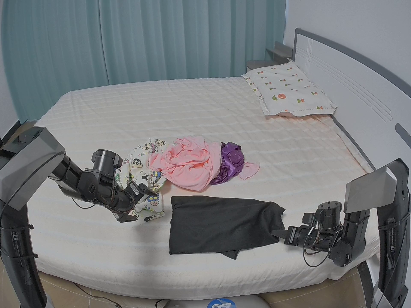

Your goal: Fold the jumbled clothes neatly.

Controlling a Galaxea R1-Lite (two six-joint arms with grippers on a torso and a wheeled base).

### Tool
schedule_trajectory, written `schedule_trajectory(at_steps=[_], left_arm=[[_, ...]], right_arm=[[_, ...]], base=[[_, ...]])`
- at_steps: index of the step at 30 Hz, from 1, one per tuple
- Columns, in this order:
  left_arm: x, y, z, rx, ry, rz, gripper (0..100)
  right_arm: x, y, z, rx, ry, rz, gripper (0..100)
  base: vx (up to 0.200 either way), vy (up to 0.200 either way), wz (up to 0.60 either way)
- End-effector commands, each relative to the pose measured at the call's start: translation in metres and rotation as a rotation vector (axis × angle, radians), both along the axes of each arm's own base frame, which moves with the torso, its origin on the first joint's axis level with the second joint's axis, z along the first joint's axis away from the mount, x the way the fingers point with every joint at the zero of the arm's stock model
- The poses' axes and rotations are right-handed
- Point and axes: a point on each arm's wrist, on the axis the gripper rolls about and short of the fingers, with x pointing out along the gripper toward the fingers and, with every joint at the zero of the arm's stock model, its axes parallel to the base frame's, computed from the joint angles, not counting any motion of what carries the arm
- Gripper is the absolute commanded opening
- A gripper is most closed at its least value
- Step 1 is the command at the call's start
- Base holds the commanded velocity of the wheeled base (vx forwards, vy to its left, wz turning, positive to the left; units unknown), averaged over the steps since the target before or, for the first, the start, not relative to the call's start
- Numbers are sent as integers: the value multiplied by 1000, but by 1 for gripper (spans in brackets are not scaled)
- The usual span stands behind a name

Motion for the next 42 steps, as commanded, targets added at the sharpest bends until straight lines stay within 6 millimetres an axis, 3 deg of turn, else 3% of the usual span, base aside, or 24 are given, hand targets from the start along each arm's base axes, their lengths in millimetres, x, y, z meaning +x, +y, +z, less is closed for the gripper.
schedule_trajectory(at_steps=[1,11,18,19,24,28,30,31,33,37,42], left_arm=[[0,0,0,0,-1,0,100],[0,0,0,0,-1,0,100],[0,0,1,-1,-3,0,100],[0,0,1,-1,-3,0,100],[0,0,1,-1,-3,0,100],[0,0,1,-1,-3,0,100],[0,0,1,-1,-3,0,100],[1,0,0,-1,-3,0,100],[1,0,0,-1,-3,0,100],[0,0,0,0,-1,0,100],[0,0,0,0,-1,0,100]], right_arm=[[-7,-4,0,-19,14,4,0],[-16,-22,9,-58,-1,-7,0],[-17,-25,2,-87,14,15,0],[-16,-25,0,-92,13,18,100],[-5,-31,4,-87,-39,-14,100],[4,-31,30,-55,-159,-33,100],[4,-31,30,-55,-159,-33,100],[10,-24,44,-9,-207,-38,100],[17,4,50,88,-208,-18,100],[40,44,43,225,-191,-47,100],[41,66,30,284,-135,-7,100]], base=[[0,0,0],[0,0,0],[0,0,0],[0,0,0],[0,0,0],[0,0,0],[0,0,0],[0,0,0],[0,0,0],[0,0,0],[0,0,0]])
